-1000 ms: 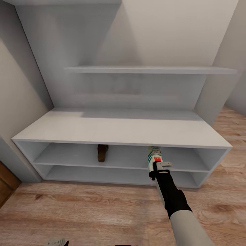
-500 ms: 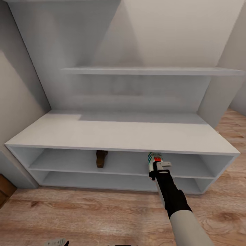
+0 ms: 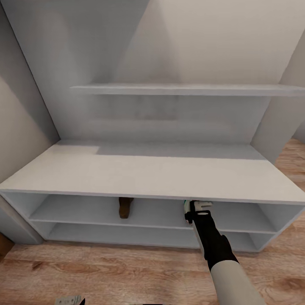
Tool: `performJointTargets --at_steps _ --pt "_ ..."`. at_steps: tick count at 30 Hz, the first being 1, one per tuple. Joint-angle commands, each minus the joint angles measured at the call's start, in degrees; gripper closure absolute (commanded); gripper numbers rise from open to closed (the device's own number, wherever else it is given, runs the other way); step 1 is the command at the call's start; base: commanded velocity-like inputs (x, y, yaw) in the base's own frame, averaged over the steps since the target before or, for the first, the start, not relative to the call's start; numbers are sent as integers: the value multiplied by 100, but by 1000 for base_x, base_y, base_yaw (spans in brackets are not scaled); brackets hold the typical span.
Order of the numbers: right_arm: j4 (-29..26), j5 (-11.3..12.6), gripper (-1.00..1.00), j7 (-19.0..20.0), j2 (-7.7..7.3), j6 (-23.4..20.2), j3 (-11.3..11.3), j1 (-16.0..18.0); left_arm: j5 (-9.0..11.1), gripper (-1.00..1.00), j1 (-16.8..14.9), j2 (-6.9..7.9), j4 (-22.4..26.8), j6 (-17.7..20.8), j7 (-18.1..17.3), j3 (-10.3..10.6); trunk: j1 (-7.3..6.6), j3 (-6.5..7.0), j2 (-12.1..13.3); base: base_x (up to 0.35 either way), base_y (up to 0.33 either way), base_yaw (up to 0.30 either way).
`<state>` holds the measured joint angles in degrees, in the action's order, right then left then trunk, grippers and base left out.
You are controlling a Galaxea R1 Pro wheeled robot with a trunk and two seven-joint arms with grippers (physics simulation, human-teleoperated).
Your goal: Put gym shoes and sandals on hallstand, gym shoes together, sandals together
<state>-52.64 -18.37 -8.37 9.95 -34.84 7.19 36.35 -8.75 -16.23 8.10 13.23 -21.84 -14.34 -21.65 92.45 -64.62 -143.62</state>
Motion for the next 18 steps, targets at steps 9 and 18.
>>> performJointTargets --at_steps 9,18 --pt "-5 -9 100 1 5 -23 11 -1 -57 -100 -7 -1 -4 -22 -25 -50 -1 -5 -2 31 2 0" --pt "-9 -9 100 -1 5 -23 11 2 -57 -100 -3 -1 -2 -22 -25 -50 -1 -5 -2 166 0 0"
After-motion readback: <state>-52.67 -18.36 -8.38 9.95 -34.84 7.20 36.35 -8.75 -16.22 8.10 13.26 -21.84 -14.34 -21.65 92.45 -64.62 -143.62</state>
